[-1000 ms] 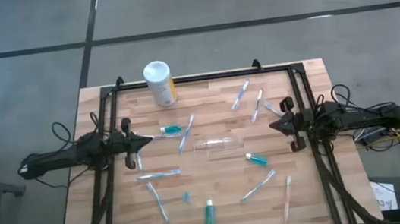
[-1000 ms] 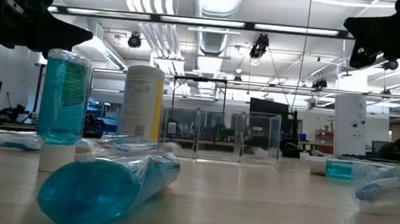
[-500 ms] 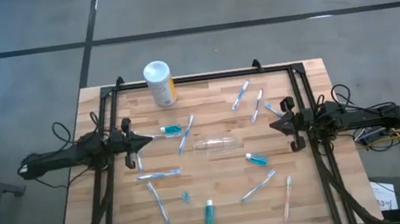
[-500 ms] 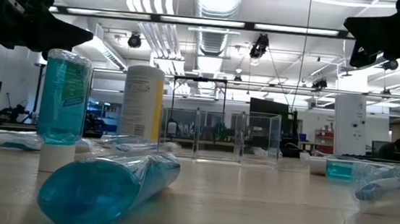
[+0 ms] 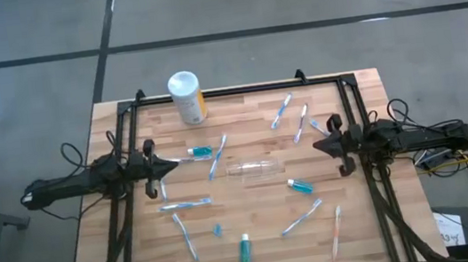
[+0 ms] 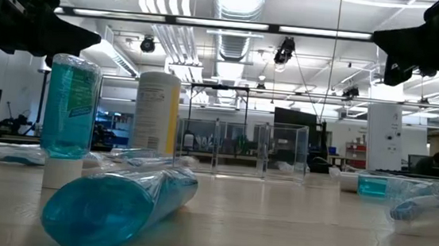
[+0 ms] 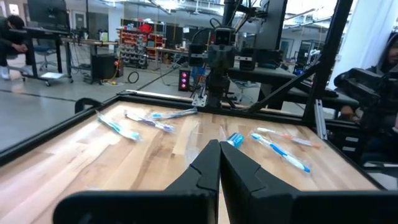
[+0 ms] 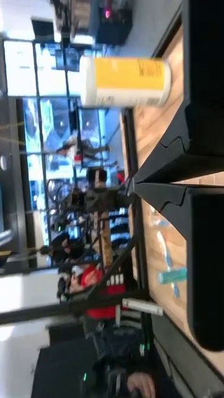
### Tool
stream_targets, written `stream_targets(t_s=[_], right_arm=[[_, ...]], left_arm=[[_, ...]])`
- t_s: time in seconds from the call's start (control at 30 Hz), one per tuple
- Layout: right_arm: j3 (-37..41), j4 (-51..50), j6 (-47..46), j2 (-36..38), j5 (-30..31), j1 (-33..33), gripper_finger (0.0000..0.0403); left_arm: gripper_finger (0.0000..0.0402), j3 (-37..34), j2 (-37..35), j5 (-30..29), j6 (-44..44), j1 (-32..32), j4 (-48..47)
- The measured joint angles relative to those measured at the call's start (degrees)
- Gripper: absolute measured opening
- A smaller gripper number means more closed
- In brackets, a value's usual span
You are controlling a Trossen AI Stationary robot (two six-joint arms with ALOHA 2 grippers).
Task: Pick & Place toothbrushing station
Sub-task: Put the mouthwash into the transparent organizer
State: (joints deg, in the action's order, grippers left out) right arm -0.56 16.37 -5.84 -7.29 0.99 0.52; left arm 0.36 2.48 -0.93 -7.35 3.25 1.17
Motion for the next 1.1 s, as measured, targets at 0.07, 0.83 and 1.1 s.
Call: stream_targets(t_s=[0.07,0.83,1.1], right_arm=[[0.0,0.0,1.0,-0.3,0.5,0.0,0.0008],[0.0,0.1,3.8,-0.4,0.6,0.0,0.0008],[0.0,0.1,4.1,-0.4,0.6,0.0,0.0008]], left_arm=[[0.0012,0.0,0.0,0.0,0.3,0.0,0.2],[0.0012,0.0,0.0,0.0,-2.4,0.0,0.5],[0.0012,0.0,0.1,-0.3,-2.4,0.0,4.5]])
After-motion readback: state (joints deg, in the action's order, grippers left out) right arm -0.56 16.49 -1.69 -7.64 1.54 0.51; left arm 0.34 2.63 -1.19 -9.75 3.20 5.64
